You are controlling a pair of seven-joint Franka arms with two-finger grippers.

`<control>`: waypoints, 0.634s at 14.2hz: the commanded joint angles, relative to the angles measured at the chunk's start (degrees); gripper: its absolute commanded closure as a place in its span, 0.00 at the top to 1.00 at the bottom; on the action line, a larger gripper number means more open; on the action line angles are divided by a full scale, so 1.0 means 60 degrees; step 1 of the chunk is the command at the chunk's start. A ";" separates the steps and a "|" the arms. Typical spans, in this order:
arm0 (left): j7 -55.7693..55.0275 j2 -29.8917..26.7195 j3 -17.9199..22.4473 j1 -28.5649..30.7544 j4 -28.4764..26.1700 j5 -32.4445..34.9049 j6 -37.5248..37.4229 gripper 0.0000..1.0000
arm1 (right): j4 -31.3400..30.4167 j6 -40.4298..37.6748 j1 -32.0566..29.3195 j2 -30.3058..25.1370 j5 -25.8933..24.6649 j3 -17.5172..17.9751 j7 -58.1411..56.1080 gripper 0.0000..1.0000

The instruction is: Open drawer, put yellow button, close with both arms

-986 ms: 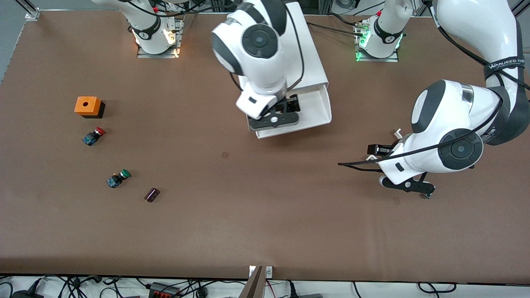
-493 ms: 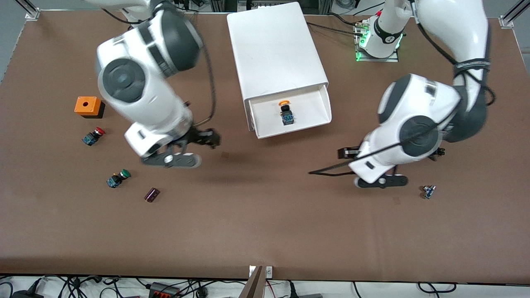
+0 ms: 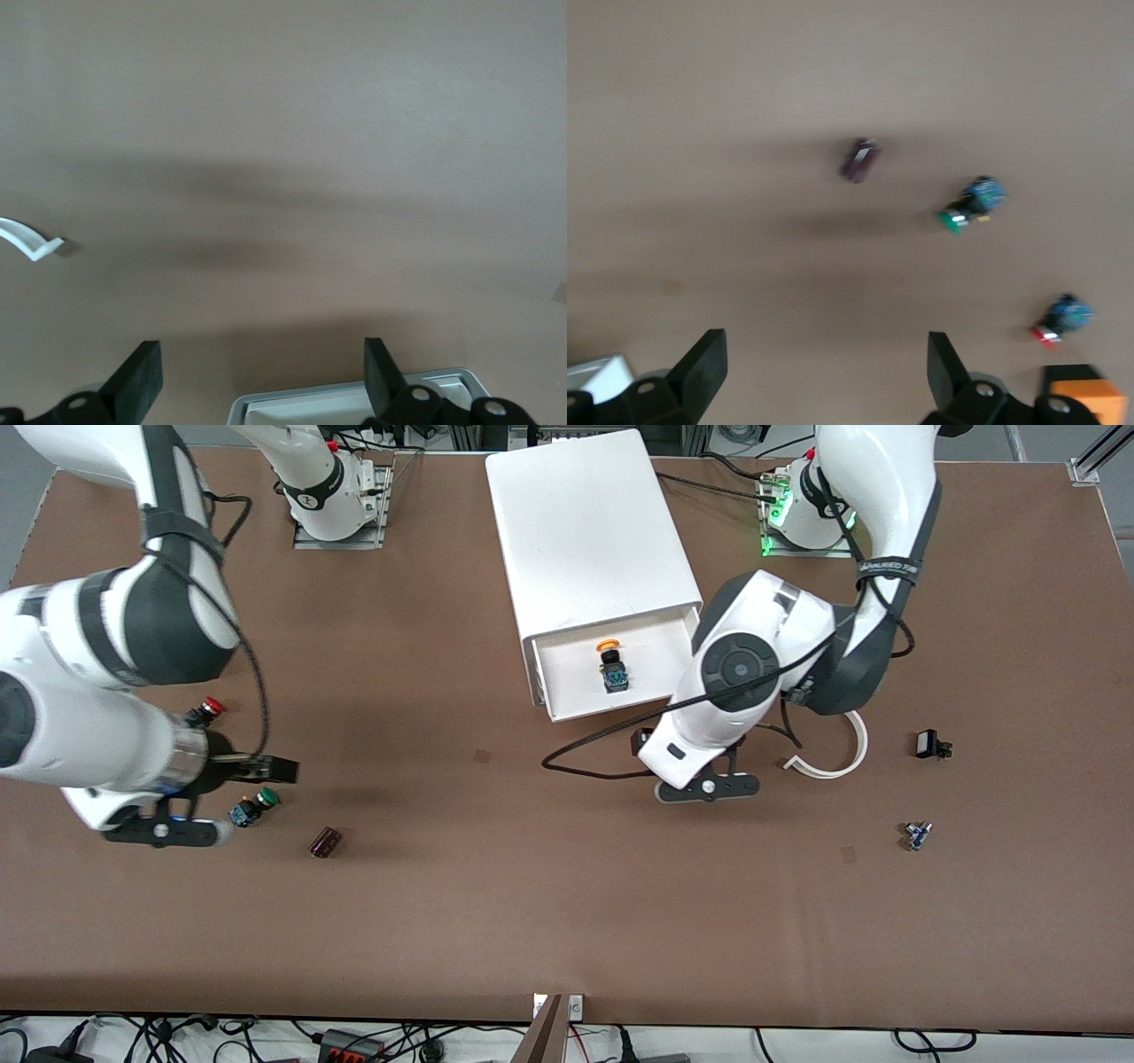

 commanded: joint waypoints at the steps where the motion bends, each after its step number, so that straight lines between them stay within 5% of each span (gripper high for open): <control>1: -0.0252 -0.0688 0.0063 -0.0231 -0.1376 -0.0018 0.0986 1.00 | -0.0487 -0.0041 -0.0621 -0.0515 -0.0368 0.0168 -0.1161 1.00; 4: -0.0982 -0.1422 -0.0214 -0.0319 -0.2829 -0.0032 0.1985 1.00 | -0.0224 0.0018 -0.1164 -0.0588 -0.0338 0.0109 -0.1445 1.00; 9: -0.1483 -0.1628 -0.0918 -0.0276 -0.3606 -0.0047 0.1914 1.00 | -0.0542 0.0017 -0.1941 -0.1669 -0.0294 0.0197 -0.1503 1.00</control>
